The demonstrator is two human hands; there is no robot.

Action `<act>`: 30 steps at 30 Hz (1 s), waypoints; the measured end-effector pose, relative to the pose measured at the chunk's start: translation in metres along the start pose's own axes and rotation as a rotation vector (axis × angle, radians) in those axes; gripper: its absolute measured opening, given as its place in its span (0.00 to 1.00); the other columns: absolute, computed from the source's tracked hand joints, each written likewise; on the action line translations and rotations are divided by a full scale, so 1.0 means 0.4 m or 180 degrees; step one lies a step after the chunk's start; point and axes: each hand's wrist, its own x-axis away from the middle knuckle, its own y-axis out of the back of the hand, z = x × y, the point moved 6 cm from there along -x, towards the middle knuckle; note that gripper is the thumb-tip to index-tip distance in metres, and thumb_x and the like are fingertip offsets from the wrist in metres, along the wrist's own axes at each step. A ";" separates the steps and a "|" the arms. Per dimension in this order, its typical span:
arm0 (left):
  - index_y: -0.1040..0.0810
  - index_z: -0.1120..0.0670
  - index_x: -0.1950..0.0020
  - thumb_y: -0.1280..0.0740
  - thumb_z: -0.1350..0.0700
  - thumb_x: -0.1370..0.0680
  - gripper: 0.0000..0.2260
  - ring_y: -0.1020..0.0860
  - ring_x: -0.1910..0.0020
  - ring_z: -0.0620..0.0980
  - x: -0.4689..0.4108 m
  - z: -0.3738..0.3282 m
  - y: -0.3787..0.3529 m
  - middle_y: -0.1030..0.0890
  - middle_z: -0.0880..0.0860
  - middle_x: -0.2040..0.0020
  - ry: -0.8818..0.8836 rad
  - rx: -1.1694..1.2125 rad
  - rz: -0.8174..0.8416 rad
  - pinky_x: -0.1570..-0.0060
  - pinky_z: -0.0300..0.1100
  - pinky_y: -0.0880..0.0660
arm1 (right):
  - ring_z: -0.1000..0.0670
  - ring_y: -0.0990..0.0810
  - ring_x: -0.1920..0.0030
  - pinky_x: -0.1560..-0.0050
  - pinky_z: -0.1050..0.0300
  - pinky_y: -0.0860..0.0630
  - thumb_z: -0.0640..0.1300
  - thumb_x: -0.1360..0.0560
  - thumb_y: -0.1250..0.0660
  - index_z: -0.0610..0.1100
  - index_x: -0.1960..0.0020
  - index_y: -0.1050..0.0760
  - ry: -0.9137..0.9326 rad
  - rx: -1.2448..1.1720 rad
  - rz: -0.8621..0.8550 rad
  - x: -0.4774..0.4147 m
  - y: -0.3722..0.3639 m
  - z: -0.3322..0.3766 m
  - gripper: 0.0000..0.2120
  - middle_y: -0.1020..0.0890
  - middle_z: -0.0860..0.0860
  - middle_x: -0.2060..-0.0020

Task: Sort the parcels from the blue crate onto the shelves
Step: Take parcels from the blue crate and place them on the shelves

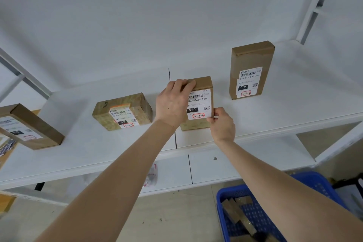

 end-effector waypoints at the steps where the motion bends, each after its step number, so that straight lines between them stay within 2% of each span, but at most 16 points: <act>1: 0.19 0.53 0.44 0.24 0.64 0.42 0.27 0.20 0.57 0.54 0.001 0.000 0.001 0.19 0.51 0.51 0.0020 -0.0018 -0.0011 0.70 0.39 0.26 | 0.46 0.20 0.48 0.54 0.54 0.26 0.42 0.23 0.35 0.45 0.43 0.26 0.0004 0.0035 -0.0039 0.004 -0.003 -0.002 0.10 0.19 0.50 0.45; 8: 0.19 0.53 0.43 0.23 0.63 0.43 0.28 0.20 0.56 0.53 0.003 0.001 -0.002 0.19 0.50 0.50 0.0048 -0.0062 -0.0081 0.71 0.38 0.26 | 0.45 0.20 0.48 0.49 0.49 0.24 0.39 0.24 0.35 0.43 0.44 0.26 -0.0017 -0.0043 -0.0179 0.025 -0.019 -0.023 0.10 0.20 0.49 0.46; 13: 0.19 0.53 0.43 0.24 0.64 0.41 0.26 0.20 0.55 0.54 0.009 0.005 -0.011 0.19 0.51 0.50 0.0030 -0.0098 -0.0239 0.71 0.39 0.26 | 0.45 0.20 0.52 0.54 0.52 0.25 0.41 0.24 0.34 0.44 0.48 0.27 -0.0113 0.0027 -0.0263 0.013 -0.017 -0.021 0.05 0.20 0.49 0.50; 19: 0.20 0.54 0.42 0.23 0.64 0.41 0.27 0.20 0.54 0.56 0.007 0.008 -0.026 0.19 0.52 0.50 0.0032 -0.0038 -0.0284 0.68 0.41 0.25 | 0.46 0.21 0.54 0.60 0.57 0.32 0.41 0.23 0.34 0.44 0.51 0.29 -0.0125 0.0181 -0.0289 0.000 -0.017 -0.014 0.04 0.21 0.49 0.51; 30: 0.19 0.55 0.43 0.24 0.65 0.41 0.26 0.20 0.54 0.56 -0.028 0.031 -0.054 0.19 0.52 0.50 -0.0056 -0.0066 -0.0428 0.67 0.41 0.24 | 0.44 0.21 0.53 0.59 0.53 0.27 0.41 0.23 0.35 0.44 0.49 0.29 -0.0095 0.0223 -0.0267 -0.042 -0.031 0.003 0.04 0.22 0.48 0.51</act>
